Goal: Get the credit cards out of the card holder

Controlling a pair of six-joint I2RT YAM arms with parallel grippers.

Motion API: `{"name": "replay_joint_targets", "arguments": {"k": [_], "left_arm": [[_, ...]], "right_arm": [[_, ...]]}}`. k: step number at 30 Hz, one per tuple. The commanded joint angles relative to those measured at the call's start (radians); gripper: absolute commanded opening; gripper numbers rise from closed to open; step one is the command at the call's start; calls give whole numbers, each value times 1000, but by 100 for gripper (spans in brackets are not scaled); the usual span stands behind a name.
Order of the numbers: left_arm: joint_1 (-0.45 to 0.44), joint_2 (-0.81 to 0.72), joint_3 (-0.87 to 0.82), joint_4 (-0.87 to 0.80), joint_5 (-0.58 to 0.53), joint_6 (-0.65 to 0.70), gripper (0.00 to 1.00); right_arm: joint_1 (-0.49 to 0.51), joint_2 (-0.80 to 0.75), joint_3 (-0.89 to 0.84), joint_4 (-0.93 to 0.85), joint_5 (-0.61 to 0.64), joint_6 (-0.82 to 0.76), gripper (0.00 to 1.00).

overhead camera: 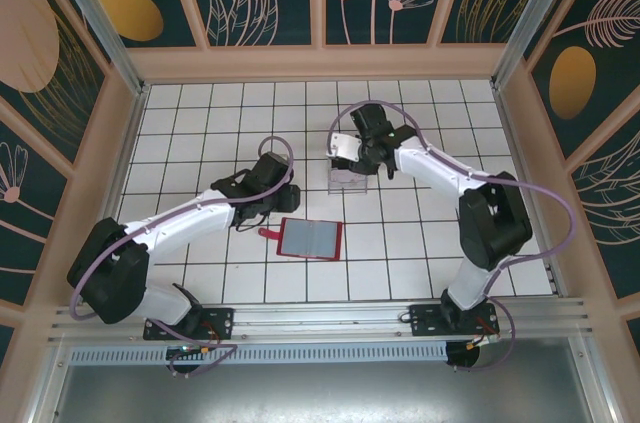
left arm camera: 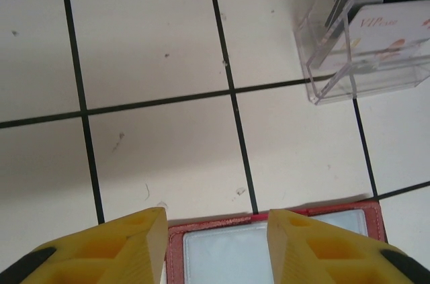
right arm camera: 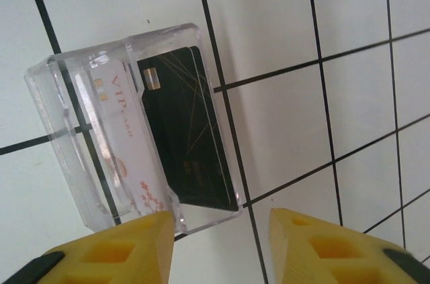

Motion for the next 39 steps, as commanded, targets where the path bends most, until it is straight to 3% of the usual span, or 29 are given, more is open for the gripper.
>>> {"name": "replay_joint_targets", "arguments": {"k": [1, 9, 12, 15, 16, 27, 34, 39], "left_arm": [[7, 14, 32, -20, -59, 32, 51], [58, 23, 40, 72, -215, 81, 81], [95, 23, 32, 102, -279, 96, 98], [134, 21, 18, 136, -345, 116, 99], [152, 24, 15, 144, -363, 123, 99], [297, -9, -92, 347, -643, 193, 98], [455, -87, -263, 548, -655, 203, 99], [548, -141, -378, 756, -619, 263, 98]], "right_arm": [[-5, -95, -57, 122, -19, 126, 52], [-101, -265, -273, 376, 20, 374, 58], [-158, -323, -351, 450, 27, 460, 72], [-222, -365, -416, 505, 13, 537, 98], [-242, -379, -441, 523, 11, 561, 99], [-387, -419, -686, 835, 0, 839, 99], [-442, -331, -847, 1170, 51, 969, 99], [-443, -248, -900, 1355, 144, 949, 99]]}}
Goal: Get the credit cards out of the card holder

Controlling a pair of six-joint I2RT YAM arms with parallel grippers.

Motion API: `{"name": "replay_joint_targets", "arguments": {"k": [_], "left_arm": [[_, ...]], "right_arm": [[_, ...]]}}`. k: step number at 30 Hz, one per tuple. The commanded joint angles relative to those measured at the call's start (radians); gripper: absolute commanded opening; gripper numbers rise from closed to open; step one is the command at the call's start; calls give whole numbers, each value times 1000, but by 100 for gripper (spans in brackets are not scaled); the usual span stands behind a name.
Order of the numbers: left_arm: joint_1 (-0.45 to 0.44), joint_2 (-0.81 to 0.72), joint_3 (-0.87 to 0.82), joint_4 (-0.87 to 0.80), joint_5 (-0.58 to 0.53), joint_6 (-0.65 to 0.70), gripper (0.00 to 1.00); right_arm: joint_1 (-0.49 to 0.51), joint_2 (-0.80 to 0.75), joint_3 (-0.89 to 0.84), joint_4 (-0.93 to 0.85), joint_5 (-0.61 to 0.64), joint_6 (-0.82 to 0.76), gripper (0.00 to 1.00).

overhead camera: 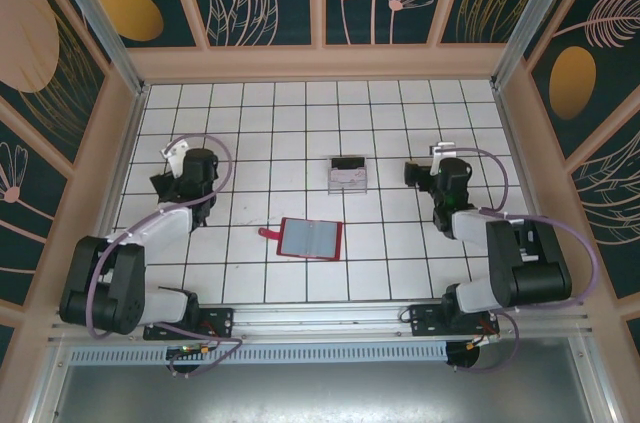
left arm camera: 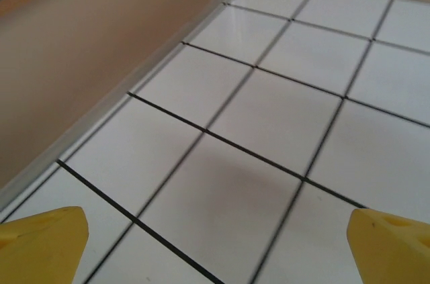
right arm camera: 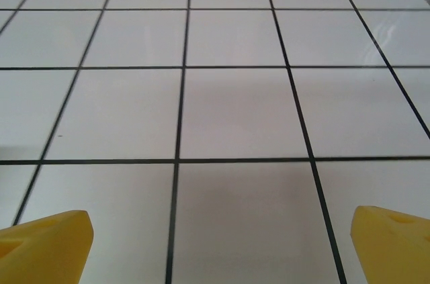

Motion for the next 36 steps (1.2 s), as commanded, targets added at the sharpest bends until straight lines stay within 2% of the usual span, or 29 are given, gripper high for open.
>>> {"name": "replay_joint_targets", "arguments": {"k": [1, 4, 7, 12, 15, 17, 20, 25, 26, 36], "left_arm": [[40, -31, -65, 238, 13, 70, 99], [82, -21, -120, 376, 61, 106, 99], [130, -5, -179, 532, 174, 115, 98], [167, 73, -255, 784, 285, 179, 98], [176, 92, -271, 843, 342, 202, 98], [176, 126, -304, 943, 390, 223, 99], [176, 148, -307, 966, 447, 244, 99], [176, 200, -335, 1066, 532, 282, 99], [175, 190, -326, 1027, 536, 283, 98], [175, 195, -326, 1037, 534, 286, 98]], "right_arm": [[-6, 34, -23, 235, 77, 12, 99], [-8, 57, -42, 325, 88, -15, 99], [-28, 71, -46, 336, 82, 6, 99], [-66, 51, -98, 411, 12, 30, 99], [-90, 57, -110, 438, -21, 49, 99], [-120, 68, -134, 488, -76, 69, 99], [-145, 111, -181, 611, -113, 80, 99], [-150, 106, -163, 566, -124, 85, 99], [-151, 107, -165, 570, -124, 86, 99], [-151, 107, -162, 566, -126, 86, 99]]}}
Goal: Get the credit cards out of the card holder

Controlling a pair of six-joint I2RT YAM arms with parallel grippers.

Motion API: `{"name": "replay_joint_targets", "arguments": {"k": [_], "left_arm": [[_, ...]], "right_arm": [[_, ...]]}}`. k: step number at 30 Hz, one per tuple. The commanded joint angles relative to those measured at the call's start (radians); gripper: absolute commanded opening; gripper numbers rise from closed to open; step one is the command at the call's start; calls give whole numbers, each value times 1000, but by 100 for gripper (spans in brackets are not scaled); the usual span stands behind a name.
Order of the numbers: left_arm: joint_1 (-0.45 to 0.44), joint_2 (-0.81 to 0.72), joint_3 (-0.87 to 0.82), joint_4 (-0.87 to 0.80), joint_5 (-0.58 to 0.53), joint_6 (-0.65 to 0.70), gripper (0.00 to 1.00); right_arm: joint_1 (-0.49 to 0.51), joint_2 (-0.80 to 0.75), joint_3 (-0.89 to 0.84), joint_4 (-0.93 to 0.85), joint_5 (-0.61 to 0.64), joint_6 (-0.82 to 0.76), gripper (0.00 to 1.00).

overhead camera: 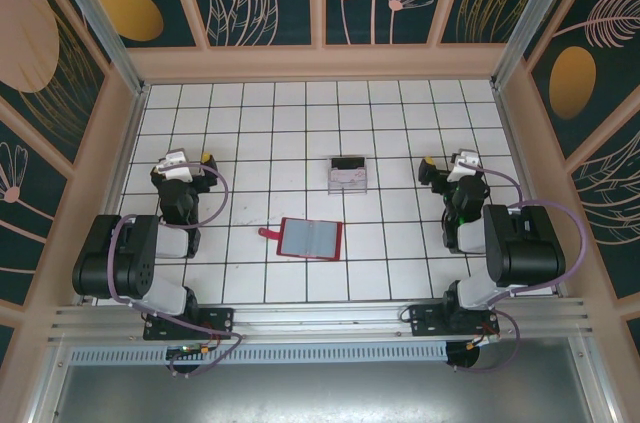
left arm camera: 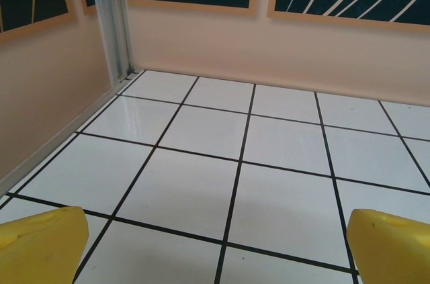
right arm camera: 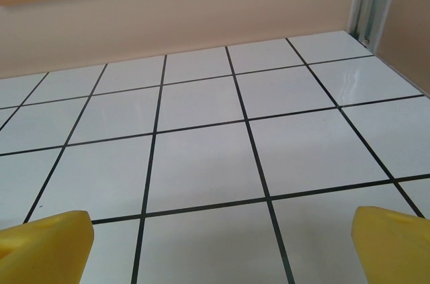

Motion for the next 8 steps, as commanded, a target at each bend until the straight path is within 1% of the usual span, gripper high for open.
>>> {"name": "replay_joint_targets", "arguments": {"k": [1, 8], "left_arm": [[4, 5, -10, 46, 19, 15, 99], [5, 3, -13, 49, 19, 13, 98]], "right_arm": [[-7, 6, -2, 57, -8, 12, 99], [-10, 7, -2, 57, -16, 12, 99]]}}
